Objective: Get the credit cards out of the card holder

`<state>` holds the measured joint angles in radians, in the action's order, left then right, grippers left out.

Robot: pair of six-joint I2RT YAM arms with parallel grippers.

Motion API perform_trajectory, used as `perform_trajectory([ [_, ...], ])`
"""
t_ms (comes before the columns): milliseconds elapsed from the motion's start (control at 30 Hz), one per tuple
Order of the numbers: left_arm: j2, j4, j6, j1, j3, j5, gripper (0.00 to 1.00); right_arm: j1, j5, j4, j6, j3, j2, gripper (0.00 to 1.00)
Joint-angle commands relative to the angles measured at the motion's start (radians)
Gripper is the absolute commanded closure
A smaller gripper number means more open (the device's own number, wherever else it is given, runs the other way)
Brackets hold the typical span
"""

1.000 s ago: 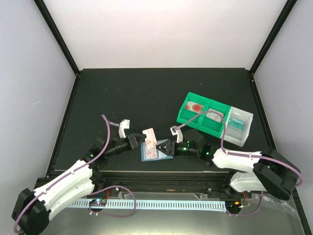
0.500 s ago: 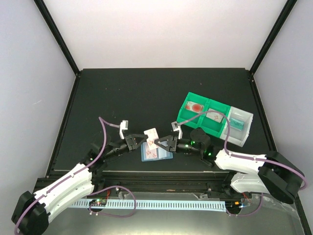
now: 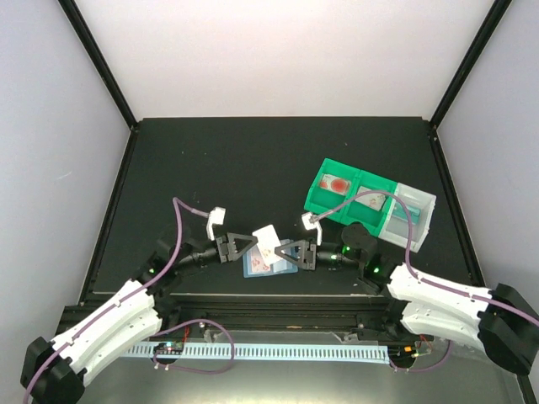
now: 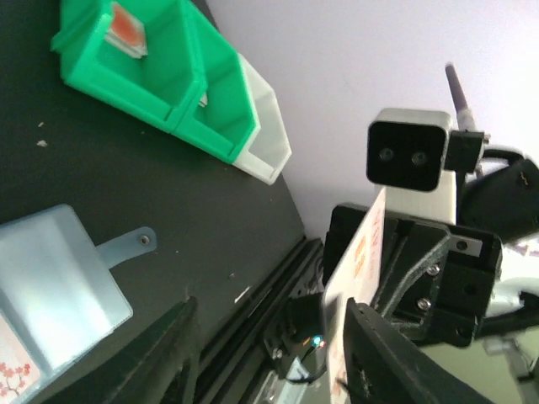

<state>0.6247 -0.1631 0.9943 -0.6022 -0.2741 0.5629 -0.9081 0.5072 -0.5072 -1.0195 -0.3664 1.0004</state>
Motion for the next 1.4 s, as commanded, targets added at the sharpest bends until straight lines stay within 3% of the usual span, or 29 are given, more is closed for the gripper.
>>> perform_trajectory([
  [0,-0.024,0.278,-0.253,0.014,-0.162,0.147,0.5,-0.003,0.16,0.189,0.207,-0.069,-0.07,0.99],
  [200,-0.058,0.405,-0.373,0.014,-0.25,0.268,0.38,-0.003,0.356,0.42,0.435,-0.18,-0.075,0.99],
  [433,-0.092,0.48,-0.468,0.013,-0.27,0.351,0.46,-0.003,0.411,0.456,0.461,-0.22,-0.068,0.99],
  [567,-0.082,0.49,-0.478,0.014,-0.262,0.366,0.68,-0.004,0.433,0.455,0.463,-0.221,-0.056,0.99],
  [667,-0.066,0.441,-0.453,0.013,-0.249,0.419,0.95,-0.003,0.428,0.474,0.474,-0.231,-0.054,0.98],
  [767,-0.064,0.418,-0.442,0.015,-0.24,0.414,0.98,-0.003,0.41,0.488,0.479,-0.239,-0.053,0.95],
  [933,-0.088,0.346,-0.38,0.014,-0.198,0.342,0.98,-0.002,0.181,0.521,0.432,-0.238,-0.106,0.68],
  [1067,-0.107,0.218,-0.254,0.014,-0.157,0.279,0.98,-0.003,0.116,0.359,0.295,-0.16,-0.172,0.47],
  [1300,-0.108,0.026,-0.105,0.014,-0.116,0.108,0.98,-0.003,-0.047,0.228,0.105,-0.076,-0.214,0.24],
  [1367,-0.102,-0.02,-0.082,0.013,-0.119,0.08,0.99,-0.003,-0.068,0.178,0.051,-0.061,-0.216,0.22],
])
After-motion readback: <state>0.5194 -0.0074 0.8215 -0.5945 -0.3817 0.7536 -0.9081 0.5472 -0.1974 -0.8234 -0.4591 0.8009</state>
